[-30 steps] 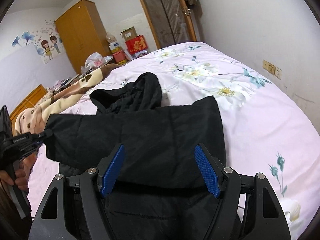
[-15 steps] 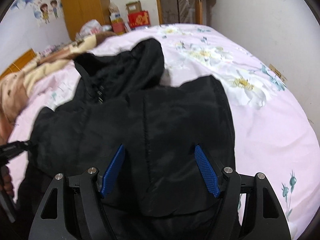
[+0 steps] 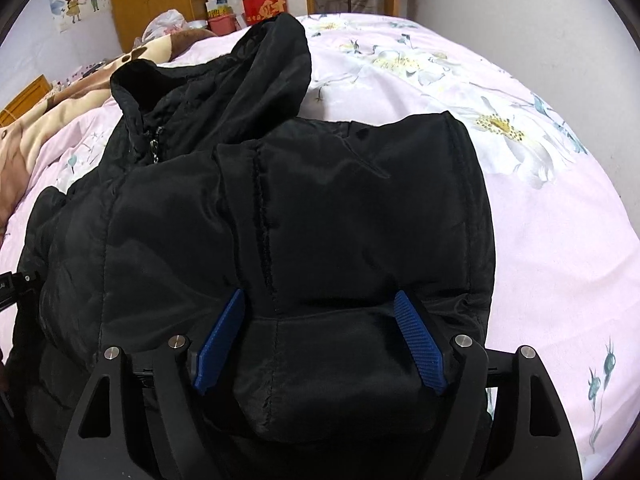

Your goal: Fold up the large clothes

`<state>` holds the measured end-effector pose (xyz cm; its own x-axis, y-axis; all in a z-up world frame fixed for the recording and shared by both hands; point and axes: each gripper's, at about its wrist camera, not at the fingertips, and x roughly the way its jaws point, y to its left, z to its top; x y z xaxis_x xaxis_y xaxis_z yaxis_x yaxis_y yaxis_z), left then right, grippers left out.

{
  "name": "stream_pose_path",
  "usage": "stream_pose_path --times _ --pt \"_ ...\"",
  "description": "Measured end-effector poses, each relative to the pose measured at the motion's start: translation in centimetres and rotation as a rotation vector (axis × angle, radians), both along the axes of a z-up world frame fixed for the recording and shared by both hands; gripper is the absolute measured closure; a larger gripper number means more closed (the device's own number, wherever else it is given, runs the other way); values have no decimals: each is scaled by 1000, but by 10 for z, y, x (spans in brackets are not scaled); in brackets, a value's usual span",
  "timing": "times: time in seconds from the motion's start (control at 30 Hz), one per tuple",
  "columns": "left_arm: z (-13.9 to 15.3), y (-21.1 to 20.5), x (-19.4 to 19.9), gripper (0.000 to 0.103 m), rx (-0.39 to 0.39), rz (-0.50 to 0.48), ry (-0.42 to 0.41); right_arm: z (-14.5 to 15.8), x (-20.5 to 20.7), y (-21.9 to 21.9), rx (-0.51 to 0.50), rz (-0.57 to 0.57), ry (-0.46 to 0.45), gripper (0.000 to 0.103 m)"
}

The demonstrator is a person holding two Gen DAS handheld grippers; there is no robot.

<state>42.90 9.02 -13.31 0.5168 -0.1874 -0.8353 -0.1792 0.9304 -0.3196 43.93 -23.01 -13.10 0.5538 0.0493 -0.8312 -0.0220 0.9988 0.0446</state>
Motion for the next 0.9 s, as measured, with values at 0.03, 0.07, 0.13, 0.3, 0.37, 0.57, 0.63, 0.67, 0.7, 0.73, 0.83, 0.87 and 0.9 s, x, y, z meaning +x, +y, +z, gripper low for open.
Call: stream_pose_path --times 0.03,0.07,0.13,0.3,0.37,0.57,0.63,0.67,0.7,0.73,0.83,0.87,0.9 --pt "7 1 -2 76 4 -3 -14 6 0 1 -8 -3 -5 26" --pt "16 2 -5 71 9 -5 -40 16 -3 2 -21 -5 -35 26" --pt "37 4 -12 45 24 -2 -102 40 -15 5 -2 13 -133 26" --pt "75 -25 -11 32 93 -83 -199 61 -18 29 70 127 -188 26" --pt "70 -42 0 32 91 -149 -180 55 -13 42 39 155 -169 26" --pt "18 -56 22 32 130 -166 -65 14 4 59 -36 184 -71 26" --pt "13 -56 21 32 141 -178 -88 9 4 55 -32 187 -72 26" --pt "10 -57 21 32 152 -187 -90 6 5 54 -31 187 -65 25" --pt "7 -57 22 32 161 -196 -86 6 7 59 -31 188 -62 25" --pt "5 -57 23 32 163 -198 -82 4 7 59 -29 188 -59 25" --pt "1 -55 25 32 146 -193 -76 0 8 57 -23 187 -56 24" --pt "-1 -55 26 32 146 -193 -73 -1 8 57 -23 188 -54 24" --pt "-1 -56 27 32 155 -197 -66 -1 8 57 -26 190 -47 24"
